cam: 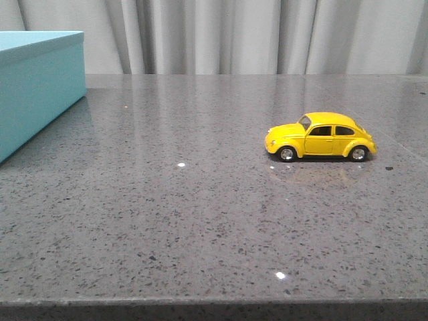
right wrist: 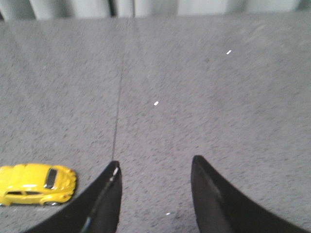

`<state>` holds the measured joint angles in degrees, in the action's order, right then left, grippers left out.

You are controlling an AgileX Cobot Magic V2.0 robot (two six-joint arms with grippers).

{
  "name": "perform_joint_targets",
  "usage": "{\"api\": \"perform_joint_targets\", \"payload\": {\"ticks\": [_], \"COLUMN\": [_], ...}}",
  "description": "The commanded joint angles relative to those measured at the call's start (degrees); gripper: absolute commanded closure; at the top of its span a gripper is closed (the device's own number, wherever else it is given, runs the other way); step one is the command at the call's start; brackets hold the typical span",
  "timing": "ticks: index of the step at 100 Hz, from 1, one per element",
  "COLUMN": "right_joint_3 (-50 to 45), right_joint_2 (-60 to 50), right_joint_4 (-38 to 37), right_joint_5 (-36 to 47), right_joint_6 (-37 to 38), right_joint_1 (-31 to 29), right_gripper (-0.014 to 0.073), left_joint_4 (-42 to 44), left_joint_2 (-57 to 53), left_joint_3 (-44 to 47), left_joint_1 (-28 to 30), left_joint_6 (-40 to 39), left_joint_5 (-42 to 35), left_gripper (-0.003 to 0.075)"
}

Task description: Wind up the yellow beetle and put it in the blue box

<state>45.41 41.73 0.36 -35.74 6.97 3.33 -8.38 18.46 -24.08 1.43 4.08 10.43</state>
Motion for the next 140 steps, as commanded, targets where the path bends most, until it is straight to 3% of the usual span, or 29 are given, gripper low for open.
{"api": "perform_joint_targets", "payload": {"ticks": [1, 52, 72, 99, 140], "right_joint_3": [6.1, 29.3, 35.4, 37.6, 37.6], "right_joint_2": [5.0, 34.2, 42.0, 48.0, 48.9], "right_joint_4": [1.2, 6.0, 6.0, 5.6, 5.2], "right_joint_5": [-0.7, -19.4, -23.7, -26.2, -26.0], "right_joint_6": [-0.1, 2.7, 7.7, 16.4, 19.1], "right_joint_1": [1.6, 13.9, 19.1, 20.2, 21.3], "right_gripper": [0.0243, 0.0237, 0.0101, 0.0108, 0.0180], "left_joint_4": [-0.2, -0.2, -0.2, -0.2, -0.2], "left_joint_2": [1.0, 1.0, 1.0, 1.0, 1.0], "left_joint_3": [-2.3, -2.3, -2.3, -2.3, -2.3], "left_joint_1": [-0.4, -0.4, -0.4, -0.4, -0.4], "left_joint_6": [0.1, 0.1, 0.1, 0.1, 0.1], "left_joint_5": [-4.8, -4.8, -4.8, -4.8, -4.8], "left_gripper": [0.0277, 0.0277, 0.0277, 0.0277, 0.0277]}}
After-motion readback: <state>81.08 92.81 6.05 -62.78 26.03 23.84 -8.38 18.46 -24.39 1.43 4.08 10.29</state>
